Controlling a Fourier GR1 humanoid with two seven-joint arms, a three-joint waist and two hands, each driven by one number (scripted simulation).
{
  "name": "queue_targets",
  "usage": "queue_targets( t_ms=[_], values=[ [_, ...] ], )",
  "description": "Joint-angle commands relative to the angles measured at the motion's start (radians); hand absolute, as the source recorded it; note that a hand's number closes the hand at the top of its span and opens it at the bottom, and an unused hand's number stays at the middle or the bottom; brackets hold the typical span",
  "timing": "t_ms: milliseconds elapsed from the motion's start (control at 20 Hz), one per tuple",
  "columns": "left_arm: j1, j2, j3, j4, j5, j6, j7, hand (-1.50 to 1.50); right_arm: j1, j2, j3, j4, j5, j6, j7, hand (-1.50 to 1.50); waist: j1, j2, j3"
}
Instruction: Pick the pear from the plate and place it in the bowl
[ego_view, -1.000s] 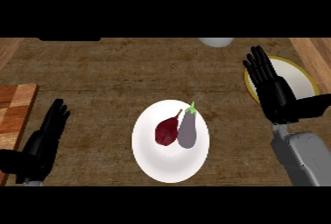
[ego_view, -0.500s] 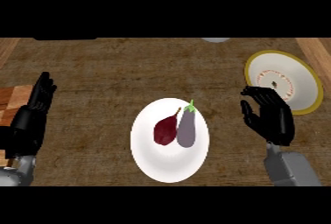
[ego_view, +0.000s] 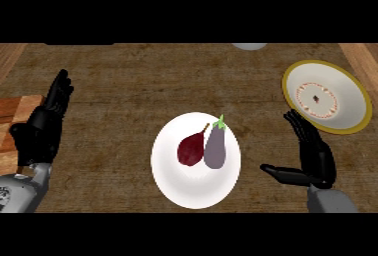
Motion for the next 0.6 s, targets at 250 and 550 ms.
queue_targets(
  t_ms=[250, 550],
  values=[
    [-0.043, -0.001, 0.030, 0.040, -0.009, -0.040, 0.023, 0.00, -0.042, -0.159, 0.145, -0.180, 0.270, -0.126, 0.345, -1.50, -0.005, -0.005, -0.004],
    [-0.044, -0.024, 0.053, 0.080, -0.009, -0.073, -0.009, 0.00, -0.148, -0.174, 0.261, -0.337, 0.382, -0.082, 0.679, -1.50, 0.000, -0.004, -0.003]
  ],
)
